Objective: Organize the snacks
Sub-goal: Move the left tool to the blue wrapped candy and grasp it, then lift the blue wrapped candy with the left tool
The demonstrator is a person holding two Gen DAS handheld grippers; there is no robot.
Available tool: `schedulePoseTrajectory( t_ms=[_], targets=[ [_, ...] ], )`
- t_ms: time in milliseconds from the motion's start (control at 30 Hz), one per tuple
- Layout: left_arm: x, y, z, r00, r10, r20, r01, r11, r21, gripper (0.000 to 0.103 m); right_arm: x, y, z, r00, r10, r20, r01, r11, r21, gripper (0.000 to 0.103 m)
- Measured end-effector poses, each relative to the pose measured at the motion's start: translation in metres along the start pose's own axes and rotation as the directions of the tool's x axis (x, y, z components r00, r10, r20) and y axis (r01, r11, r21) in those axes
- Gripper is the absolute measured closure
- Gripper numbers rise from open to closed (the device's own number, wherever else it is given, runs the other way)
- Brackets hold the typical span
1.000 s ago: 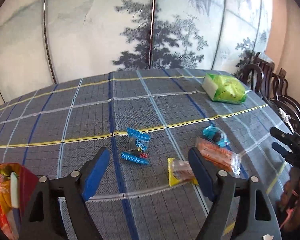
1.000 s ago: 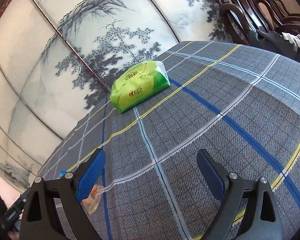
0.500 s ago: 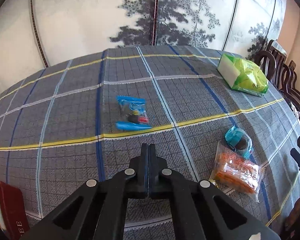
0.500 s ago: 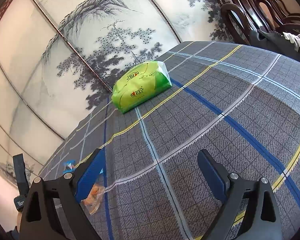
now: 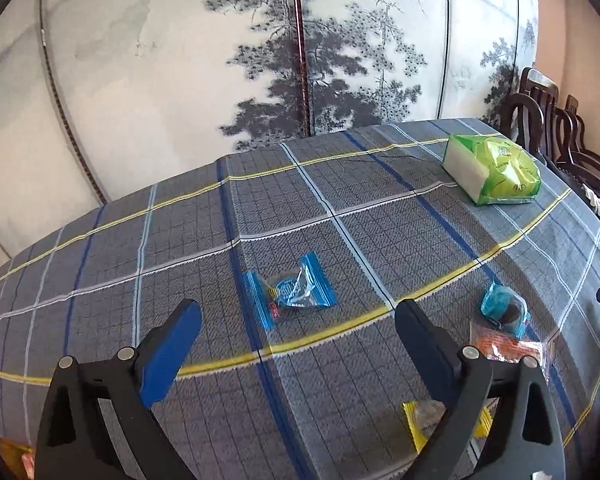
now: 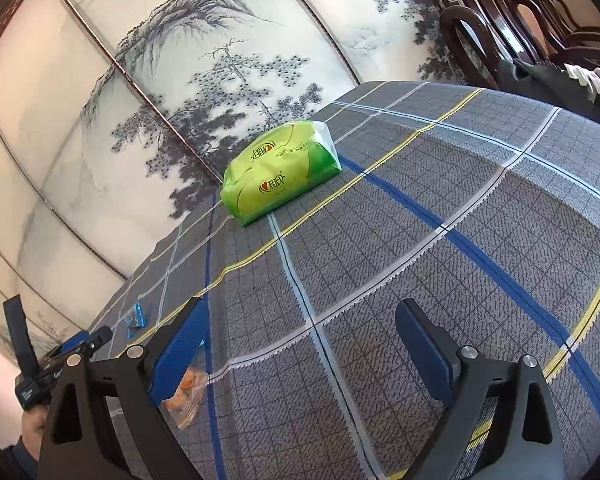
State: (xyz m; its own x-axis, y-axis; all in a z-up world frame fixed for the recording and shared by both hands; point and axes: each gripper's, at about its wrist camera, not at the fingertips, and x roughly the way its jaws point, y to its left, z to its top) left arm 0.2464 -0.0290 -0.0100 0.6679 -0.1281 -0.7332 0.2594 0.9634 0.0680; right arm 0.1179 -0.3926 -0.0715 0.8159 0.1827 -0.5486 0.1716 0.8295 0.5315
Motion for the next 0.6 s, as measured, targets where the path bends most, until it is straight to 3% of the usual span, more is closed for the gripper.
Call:
schedulePoseTrajectory(
  t_ms=[100,167,267,367,433,600],
  targets=[
    [0.02,0.005,0.016,0.999,-0.038,-0.038,0.042,0.993,0.11,0.015,0.001,0.0,0.0,1.0,0.005,-0.002,-0.005,1.0,-0.004,0.009],
    [0.037,0.0,0.023,0.99,-0.078,-0.115,0.102,0.969,0.224,0.016,0.002,0.001,0.0,1.0,0.008,-0.002,-0.008,1.0,-0.007,0.009],
    [0.059,-0.006,0.025,0.977,-0.078,-0.198,0.143,0.931,0.336,0.024,0.003,0.001,0.0,1.0,0.015,-0.001,-0.015,1.0,-0.006,0.009],
    [0.069,-0.002,0.021,0.972,-0.098,-0.215,0.165,0.933,0.318,0.047,0.005,0.002,0.0,1.0,0.017,-0.009,-0.017,1.0,-0.013,0.009],
    [0.068,0.0,0.017,0.971,-0.125,-0.202,0.183,0.937,0.299,0.052,0.006,0.003,-0.001,1.0,0.019,-0.011,-0.019,1.0,-0.015,0.009],
    [0.055,-0.002,0.013,0.969,-0.152,-0.197,0.202,0.942,0.269,0.083,0.007,0.003,0.0,1.0,0.018,-0.013,-0.018,1.0,-0.014,0.009]
  ],
)
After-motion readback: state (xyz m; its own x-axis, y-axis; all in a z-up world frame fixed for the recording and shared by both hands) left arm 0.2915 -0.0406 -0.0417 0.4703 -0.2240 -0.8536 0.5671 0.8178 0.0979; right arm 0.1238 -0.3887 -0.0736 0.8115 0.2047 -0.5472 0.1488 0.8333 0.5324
